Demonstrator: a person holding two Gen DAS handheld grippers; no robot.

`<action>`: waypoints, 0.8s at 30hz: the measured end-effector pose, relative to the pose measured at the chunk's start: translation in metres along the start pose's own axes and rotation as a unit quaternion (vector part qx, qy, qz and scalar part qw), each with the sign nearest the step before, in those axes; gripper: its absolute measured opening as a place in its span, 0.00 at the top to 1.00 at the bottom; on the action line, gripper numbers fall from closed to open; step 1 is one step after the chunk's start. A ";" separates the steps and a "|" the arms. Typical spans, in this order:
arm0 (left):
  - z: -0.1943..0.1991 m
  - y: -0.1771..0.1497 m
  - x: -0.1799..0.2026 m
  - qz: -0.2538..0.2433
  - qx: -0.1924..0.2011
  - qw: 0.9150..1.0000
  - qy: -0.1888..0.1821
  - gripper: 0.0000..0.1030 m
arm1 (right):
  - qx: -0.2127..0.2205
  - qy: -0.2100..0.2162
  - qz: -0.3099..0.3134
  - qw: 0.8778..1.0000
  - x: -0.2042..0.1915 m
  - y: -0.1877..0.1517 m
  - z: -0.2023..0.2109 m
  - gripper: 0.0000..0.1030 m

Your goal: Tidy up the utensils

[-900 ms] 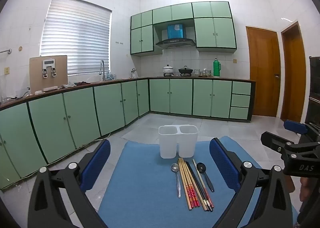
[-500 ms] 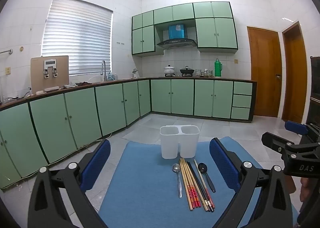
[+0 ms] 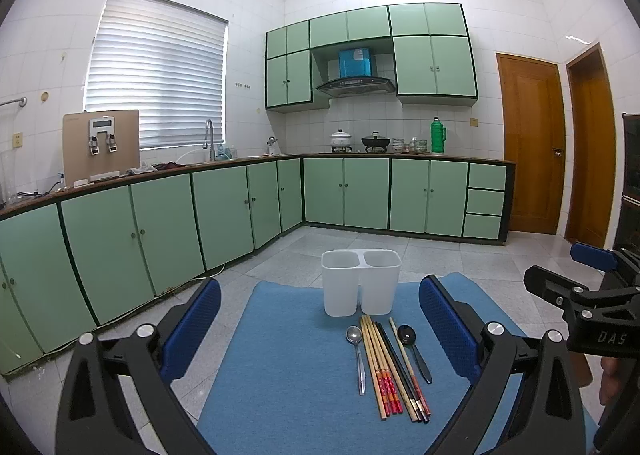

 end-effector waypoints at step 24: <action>0.001 0.001 -0.002 -0.001 0.001 1.000 -0.001 0.06 | 0.000 -0.001 0.001 1.000 0.002 -0.001 -0.002 0.05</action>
Point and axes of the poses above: each gripper's, at about its wrist camera, not at the fingertips, and z roughly against the way its jaws point, x to its right, y to its top, the point moved 1 cm from there along -z, roughly the way its jaws point, and after that the axes turned 11 degrees about -x, right-handed, at the moved point
